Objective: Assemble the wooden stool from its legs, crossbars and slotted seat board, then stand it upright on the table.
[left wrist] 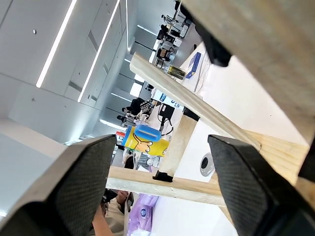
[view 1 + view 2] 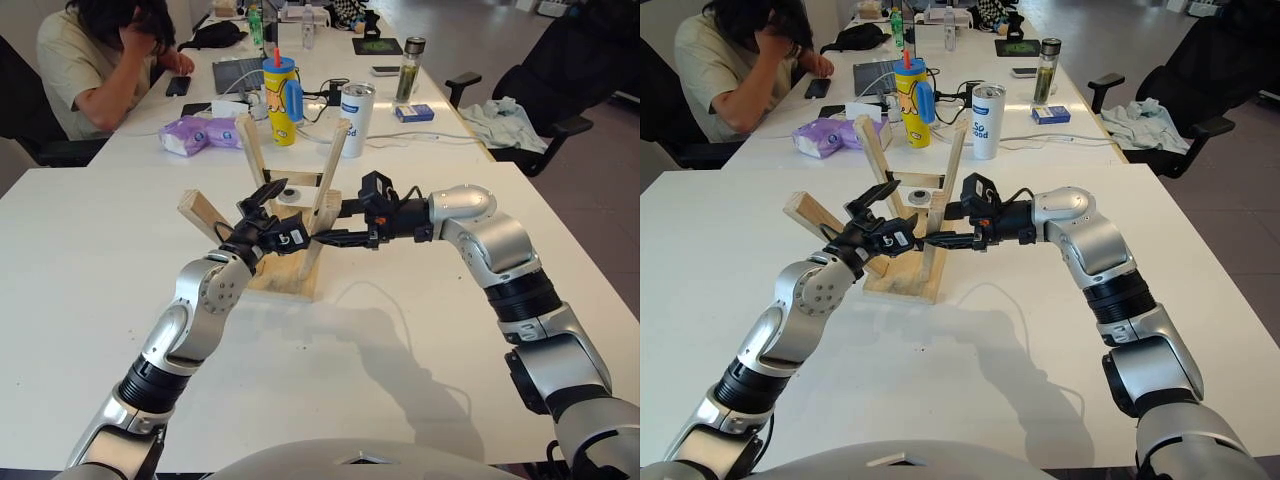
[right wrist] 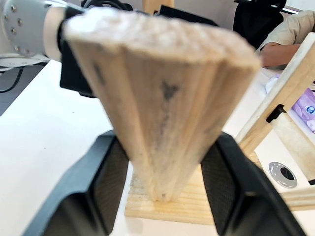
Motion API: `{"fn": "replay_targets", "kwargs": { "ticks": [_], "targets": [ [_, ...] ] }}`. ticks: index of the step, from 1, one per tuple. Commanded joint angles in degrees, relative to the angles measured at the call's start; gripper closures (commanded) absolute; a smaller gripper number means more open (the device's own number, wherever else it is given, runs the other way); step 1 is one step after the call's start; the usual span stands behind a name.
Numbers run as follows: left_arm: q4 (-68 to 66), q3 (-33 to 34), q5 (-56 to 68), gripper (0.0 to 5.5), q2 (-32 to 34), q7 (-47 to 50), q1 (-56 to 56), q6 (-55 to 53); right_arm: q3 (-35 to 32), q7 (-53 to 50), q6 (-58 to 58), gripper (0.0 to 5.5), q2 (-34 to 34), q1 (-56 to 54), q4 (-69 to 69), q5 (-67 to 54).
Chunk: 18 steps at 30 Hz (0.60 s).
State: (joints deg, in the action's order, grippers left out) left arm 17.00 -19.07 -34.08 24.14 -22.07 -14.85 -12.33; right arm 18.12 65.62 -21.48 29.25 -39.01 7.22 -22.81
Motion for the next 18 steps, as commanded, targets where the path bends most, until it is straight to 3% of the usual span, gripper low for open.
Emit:
{"fn": "replay_targets", "kwargs": {
  "ticks": [1,7,12,18],
  "targets": [
    [1.69,9.08,12.07,1.99,-7.37,3.22,-0.15,-0.84,4.35,0.41,-0.13,3.43,-0.13,4.65,2.8,5.35],
    [10.98,19.95,28.83,1.99,-11.55,4.17,4.22,3.23,3.02,-1.28,10.22,3.43,-0.46,3.6,4.15,7.82],
    [14.18,21.13,34.17,1.99,-7.43,-1.04,14.67,7.94,0.06,-5.63,17.35,3.43,-1.14,1.64,6.58,9.55],
    [14.08,19.6,40.86,1.99,-3.85,-7.62,18.56,6.99,-2.4,-5.42,16.23,3.43,-1.56,1.87,7.31,7.4]
  ]
}}
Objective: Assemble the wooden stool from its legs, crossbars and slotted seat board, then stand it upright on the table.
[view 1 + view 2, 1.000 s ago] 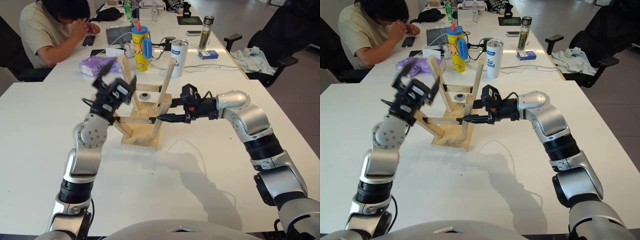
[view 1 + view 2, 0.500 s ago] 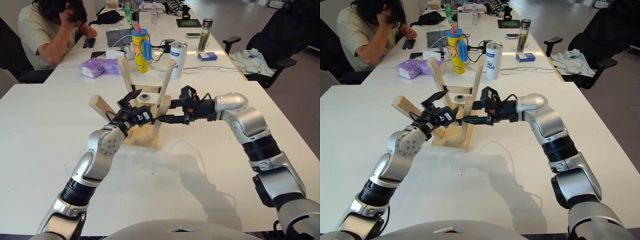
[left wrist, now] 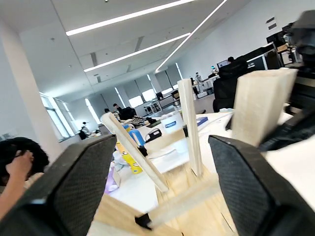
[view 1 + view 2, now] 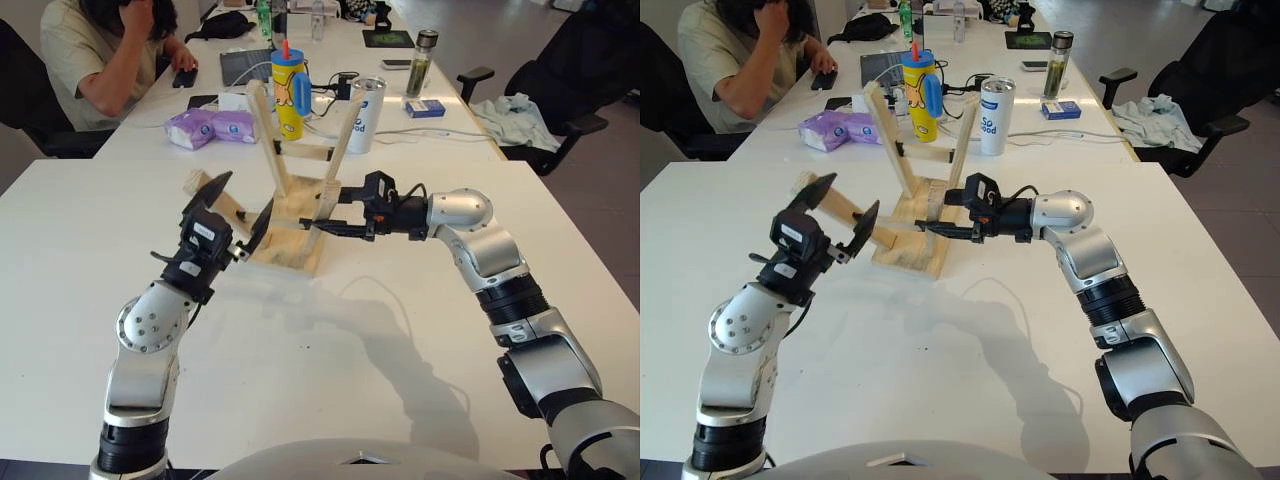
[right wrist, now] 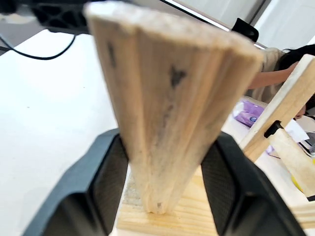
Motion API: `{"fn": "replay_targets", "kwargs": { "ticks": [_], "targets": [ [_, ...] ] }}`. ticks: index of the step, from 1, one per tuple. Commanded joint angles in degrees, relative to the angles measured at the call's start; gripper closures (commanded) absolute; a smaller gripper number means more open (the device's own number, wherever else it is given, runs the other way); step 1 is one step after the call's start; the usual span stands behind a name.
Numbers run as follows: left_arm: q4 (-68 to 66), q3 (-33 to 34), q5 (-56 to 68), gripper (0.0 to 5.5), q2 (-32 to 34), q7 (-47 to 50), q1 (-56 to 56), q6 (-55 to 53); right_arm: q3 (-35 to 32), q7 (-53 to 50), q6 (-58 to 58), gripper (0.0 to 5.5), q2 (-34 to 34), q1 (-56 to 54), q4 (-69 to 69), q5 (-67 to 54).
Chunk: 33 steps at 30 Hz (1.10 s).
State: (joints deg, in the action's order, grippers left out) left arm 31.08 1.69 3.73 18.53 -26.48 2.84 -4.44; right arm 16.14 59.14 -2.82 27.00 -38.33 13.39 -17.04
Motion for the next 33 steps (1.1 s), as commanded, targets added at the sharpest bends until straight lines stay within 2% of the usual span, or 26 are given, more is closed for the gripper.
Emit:
{"fn": "replay_targets", "kwargs": {
  "ticks": [1,8,13,14,20,26,33],
  "targets": [
    [-0.59,-1.7,3.03,1.99,2.08,-3.57,0.97,-0.9,-1.04,1.79,-4.24,3.43,0.3,1.14,1.18,0.01],
    [-2.41,-3.69,3.12,1.99,1.33,-2.22,0.77,-2.06,-3.17,6.81,-20.91,3.43,-0.36,-0.54,1.97,-8.06],
    [-3.17,-6.32,4.1,1.99,2.94,-4.83,2.99,-4.24,-2.34,10.37,-22.29,3.43,1.67,-1.7,2.98,-6.6],
    [-3.5,-7.02,4.03,1.99,3.44,-5.47,3.6,-4.63,-2.3,11.49,-22.54,3.07,2.1,-1.75,2.63,-6.92],
    [-7.32,-11.35,4.1,1.99,5.84,-9.04,5.88,-9.21,-1.34,15.48,-23.46,2.05,3.22,-2.4,2.85,-5.38],
    [-14.28,-11.85,1.48,1.99,4.36,-5.54,2.36,-11.07,-0.36,14.52,-19.39,1.04,3.98,-0.68,4.35,0.08],
    [-21.66,-11.99,-0.26,1.99,1.32,-1.09,-1.75,-10.71,-4.51,10.91,-17.04,1.04,4.55,3.53,4.55,1.15]
  ]
}}
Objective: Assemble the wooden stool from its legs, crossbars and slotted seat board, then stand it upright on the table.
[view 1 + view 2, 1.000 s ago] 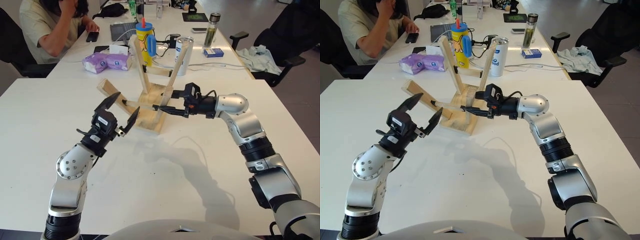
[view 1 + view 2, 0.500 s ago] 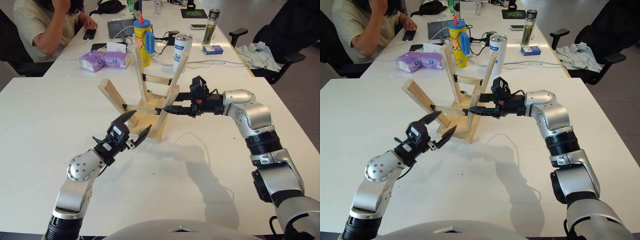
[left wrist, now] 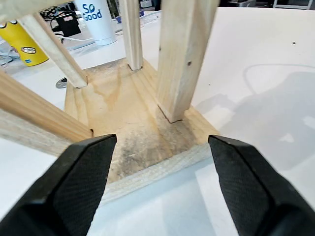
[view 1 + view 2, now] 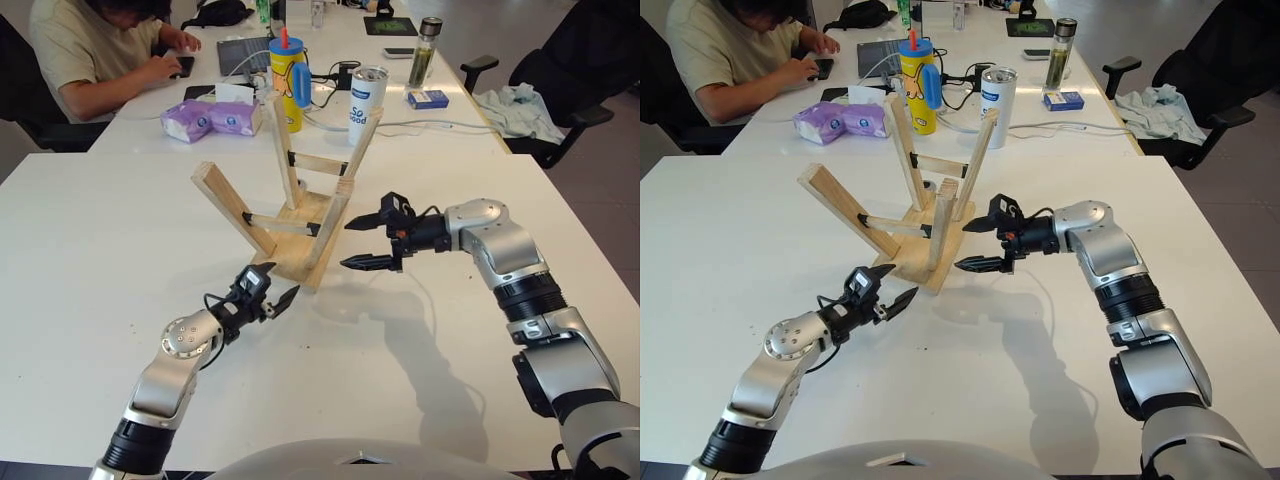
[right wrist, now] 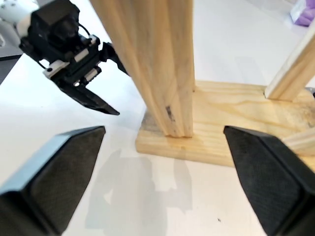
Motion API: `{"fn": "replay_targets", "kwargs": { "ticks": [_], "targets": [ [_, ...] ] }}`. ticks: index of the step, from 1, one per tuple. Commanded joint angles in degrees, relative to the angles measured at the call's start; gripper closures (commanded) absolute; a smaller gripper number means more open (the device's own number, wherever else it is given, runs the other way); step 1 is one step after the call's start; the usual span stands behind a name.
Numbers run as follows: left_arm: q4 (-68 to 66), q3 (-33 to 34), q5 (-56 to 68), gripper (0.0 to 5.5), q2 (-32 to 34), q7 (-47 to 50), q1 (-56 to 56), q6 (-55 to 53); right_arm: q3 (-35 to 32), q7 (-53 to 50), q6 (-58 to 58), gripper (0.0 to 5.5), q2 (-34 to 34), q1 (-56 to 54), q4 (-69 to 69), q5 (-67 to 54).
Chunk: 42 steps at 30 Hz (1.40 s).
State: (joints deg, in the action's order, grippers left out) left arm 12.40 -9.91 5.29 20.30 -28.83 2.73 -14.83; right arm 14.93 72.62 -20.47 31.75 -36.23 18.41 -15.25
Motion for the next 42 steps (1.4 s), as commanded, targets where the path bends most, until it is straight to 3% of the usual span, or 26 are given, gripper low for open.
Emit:
{"fn": "replay_targets", "kwargs": {
  "ticks": [1,5,14,19,23,24,26,29,31,33,38,42],
  "targets": [
    [-3.53,-1.03,-2.63,1.99,-0.01,1.28,-1.27,-0.61,-4.19,-3.19,0.83,1.04,-0.64,1.54,-0.69,-1.07],
    [-6.42,-1.31,-4.84,1.99,0.92,1.94,-1.23,-1.8,-10.87,-6.97,-0.31,1.04,-2.84,1.0,-2.65,-5.95],
    [-9.37,-2.4,-6.41,1.99,0.72,1.93,-1.76,-3.25,-20.45,-16.06,-11.36,2.6,-7.03,-2.0,-16.94,-20.14],
    [-10.05,-3.91,-7.31,1.99,0.64,1.57,-1.47,-3.35,-30.5,-31.91,-14.68,2.63,-13.76,-15.72,-19.92,-32.75],
    [-10.71,-4.02,-6.94,1.99,0.07,1.66,-1.36,-3.14,-30.85,-41.59,-15.99,2.63,-18.92,-19.79,-26.21,-38.43],
    [-10.78,-3.97,-6.83,1.99,-0.09,1.73,-1.34,-3.12,-29.22,-43.19,-16.37,2.63,-20.63,-18.29,-28.06,-38.78],
    [-10.96,-4.0,-6.67,1.99,-0.43,1.79,-1.51,-3.25,-19.77,-46.2,-19.92,2.63,-23.26,-9.65,-29.91,-34.94],
    [-11.27,-4.36,-6.78,1.99,-0.84,1.79,-2.07,-3.61,1.43,-50.8,-23.87,2.63,-18.54,7.48,-21.32,-18.2],
    [-11.79,-4.62,-6.97,1.99,-0.85,1.53,-2.62,-4.03,7.26,-51.12,-21.95,2.63,-15.87,13.38,-16.72,-11.34],
    [-12.27,-4.52,-7.01,1.99,-0.74,1.49,-2.53,-4.32,4.24,-50.05,-19.0,2.63,-17.12,10.82,-18.51,-11.95],
    [-14.01,-4.87,-7.37,1.99,-0.84,1.62,-2.87,-4.53,-10.95,-46.8,-11.03,2.63,-20.74,-3.65,-21.13,-21.04],
    [-14.36,-5.24,-7.25,1.99,-1.25,1.63,-2.95,-4.74,-27.02,-48.22,-12.36,2.63,-23.41,-14.73,-24.7,-42.86]
  ]
}}
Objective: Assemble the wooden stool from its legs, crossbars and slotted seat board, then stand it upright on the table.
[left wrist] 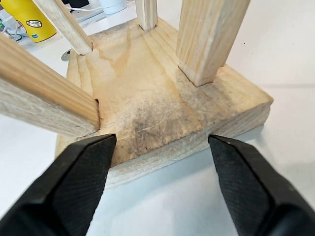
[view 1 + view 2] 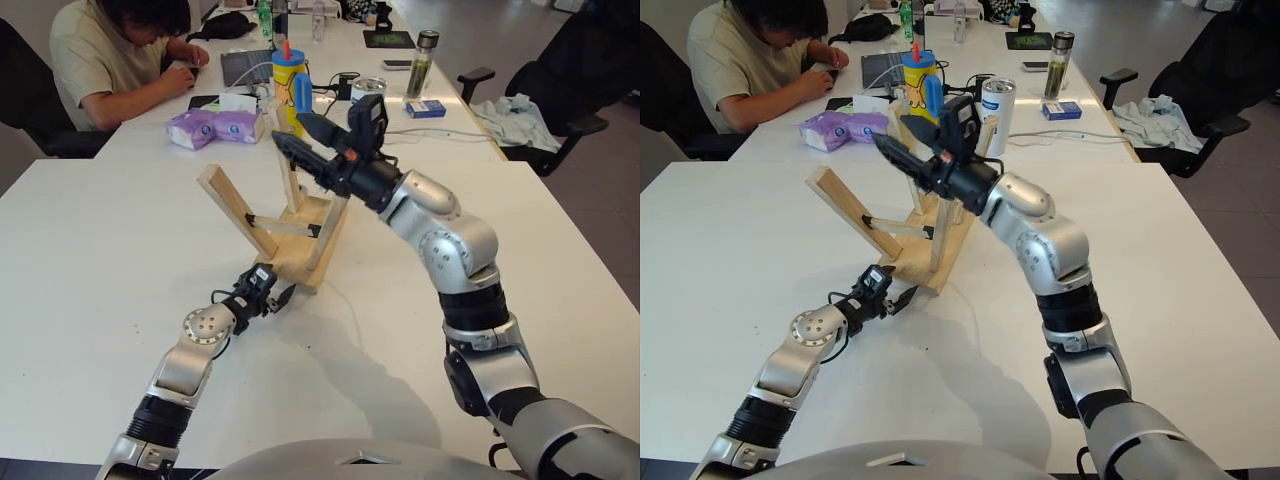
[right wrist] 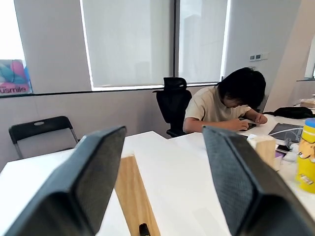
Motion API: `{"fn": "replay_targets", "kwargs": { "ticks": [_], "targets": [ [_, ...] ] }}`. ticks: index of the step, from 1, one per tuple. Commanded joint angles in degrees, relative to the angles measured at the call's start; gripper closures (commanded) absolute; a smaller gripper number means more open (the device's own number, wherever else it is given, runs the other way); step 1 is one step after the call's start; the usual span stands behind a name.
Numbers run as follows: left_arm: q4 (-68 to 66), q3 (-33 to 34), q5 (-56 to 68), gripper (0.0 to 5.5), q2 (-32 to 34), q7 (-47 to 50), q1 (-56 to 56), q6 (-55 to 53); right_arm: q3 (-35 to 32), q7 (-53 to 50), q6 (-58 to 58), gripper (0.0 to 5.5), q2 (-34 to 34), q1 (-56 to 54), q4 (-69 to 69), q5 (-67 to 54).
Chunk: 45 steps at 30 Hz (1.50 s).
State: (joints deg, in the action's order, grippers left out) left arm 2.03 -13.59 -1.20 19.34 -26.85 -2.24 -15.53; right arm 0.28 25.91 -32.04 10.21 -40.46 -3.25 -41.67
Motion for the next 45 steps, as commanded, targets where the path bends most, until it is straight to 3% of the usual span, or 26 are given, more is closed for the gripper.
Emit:
{"fn": "replay_targets", "kwargs": {
  "ticks": [1,4,6,8,10,17,20,22,25,28,32,39,45],
  "targets": [
    [-3.95,-1.5,-0.7,1.99,-0.37,-0.29,2.12,-4.11,-14.32,-2.41,-1.02,2.63,-2.38,-11.83,-3.87,-20.3],
    [-3.98,-1.19,-0.42,1.99,-0.72,-0.11,2.22,-4.36,-10.18,-4.42,-3.77,2.63,-2.88,-8.52,-5.42,-18.44],
    [-4.12,-1.15,-0.39,1.99,-0.98,0.0,2.17,-4.46,1.84,-8.0,-7.78,2.63,-1.17,-0.28,-0.94,-6.99],
    [-4.58,-1.25,-0.43,1.99,-1.35,0.05,1.55,-4.63,20.31,-8.5,-8.76,2.63,5.05,9.95,8.48,9.62],
    [-5.27,-1.25,-0.39,1.99,-1.46,-0.18,0.79,-4.66,24.77,-7.46,-5.19,2.63,7.74,15.63,12.21,16.77],
    [-6.32,-1.34,-0.31,1.99,-1.72,-0.05,0.75,-5.1,0.65,-7.9,5.84,2.63,2.14,3.87,4.32,5.06],
    [-6.61,-1.13,-0.4,1.99,-2.2,0.36,0.38,-5.33,-3.85,-10.3,6.28,2.63,5.16,4.05,6.01,8.38],
    [-6.5,-0.53,0.0,1.99,-2.9,1.06,0.14,-6.33,-1.57,-9.76,4.9,2.63,8.93,6.8,8.87,13.75],
    [-3.74,0.87,2.49,1.99,-4.68,1.69,0.13,-13.2,11.49,-1.75,1.55,2.63,18.05,12.96,11.04,25.17],
    [0.24,1.6,4.16,1.99,-5.56,2.24,-0.59,-19.56,17.06,10.38,-5.17,2.63,24.15,18.95,2.65,22.51],
    [3.0,1.32,4.51,1.99,-5.41,2.7,-1.73,-24.09,13.55,20.22,-12.18,2.63,22.69,20.28,-6.94,9.99],
    [9.5,1.68,8.12,1.99,-9.51,5.12,-3.78,-32.73,8.24,15.0,-16.35,2.63,14.17,20.07,-10.55,3.19],
    [17.1,4.25,8.81,1.99,-7.02,6.0,-3.09,-35.45,5.58,10.43,-16.34,2.63,8.14,21.02,-9.2,1.65]
  ]
}}
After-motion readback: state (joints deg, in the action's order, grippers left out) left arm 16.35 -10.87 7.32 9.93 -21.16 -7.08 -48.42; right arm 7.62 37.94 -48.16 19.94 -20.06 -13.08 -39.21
